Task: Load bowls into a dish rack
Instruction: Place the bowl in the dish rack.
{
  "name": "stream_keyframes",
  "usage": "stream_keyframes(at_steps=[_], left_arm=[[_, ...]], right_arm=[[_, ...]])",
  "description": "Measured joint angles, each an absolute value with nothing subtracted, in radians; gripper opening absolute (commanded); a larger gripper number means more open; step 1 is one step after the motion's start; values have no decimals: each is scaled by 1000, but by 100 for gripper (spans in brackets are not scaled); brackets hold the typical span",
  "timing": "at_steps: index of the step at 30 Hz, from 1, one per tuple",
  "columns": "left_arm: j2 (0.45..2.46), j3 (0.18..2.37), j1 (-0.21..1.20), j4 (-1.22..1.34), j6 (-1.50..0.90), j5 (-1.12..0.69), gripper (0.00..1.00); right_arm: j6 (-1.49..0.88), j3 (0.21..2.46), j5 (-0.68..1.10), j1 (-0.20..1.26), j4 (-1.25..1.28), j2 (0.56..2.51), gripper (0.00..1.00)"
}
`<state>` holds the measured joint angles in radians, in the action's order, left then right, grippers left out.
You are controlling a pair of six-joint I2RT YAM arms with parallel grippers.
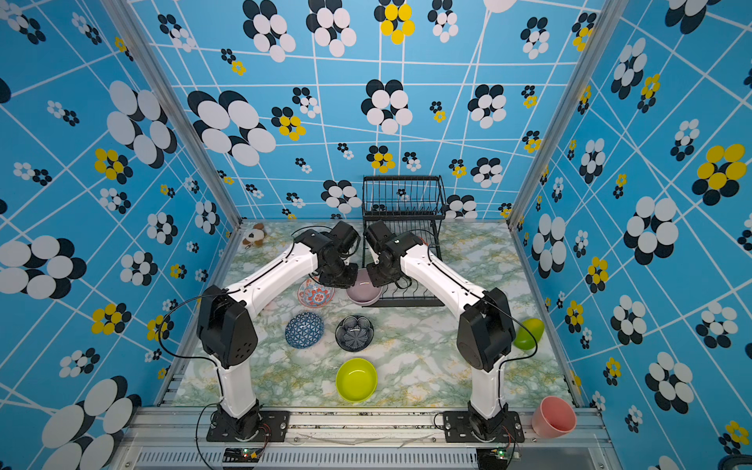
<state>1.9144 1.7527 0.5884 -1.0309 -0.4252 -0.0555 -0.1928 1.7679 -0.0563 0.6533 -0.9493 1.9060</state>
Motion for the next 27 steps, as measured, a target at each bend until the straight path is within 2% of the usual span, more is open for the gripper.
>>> stream_keyframes(at_steps=[5, 10, 16, 17, 23, 25, 26, 27], left_arm=[[1914, 1749, 588, -1025, -425, -56, 0], [1914, 1748, 591, -1023, -442, -56, 0], [1914, 1747, 591, -1022, -445, -60, 0], [1914, 1747, 591, -1021, -446, -60, 2], [1914, 1744, 591, -1015, -445, -68, 32], [1909, 1739, 589, -1000, -443, -81, 34], [1905, 1739, 589, -992, -443, -88, 40], [1902, 1738, 589, -987, -443, -92, 41]], right_arm=[[-190, 1770, -57, 657, -951, 1912, 13], [-201, 1770, -71, 660, -947, 1917, 0], [-202, 1770, -75, 661, -947, 1918, 0], [-202, 1770, -77, 661, -947, 1918, 0], [-200, 1770, -85, 661, -946, 1918, 0], [-200, 1768, -89, 661, -948, 1918, 0], [-200, 1768, -97, 661, -949, 1918, 0], [-200, 1767, -99, 661, -948, 1918, 0]])
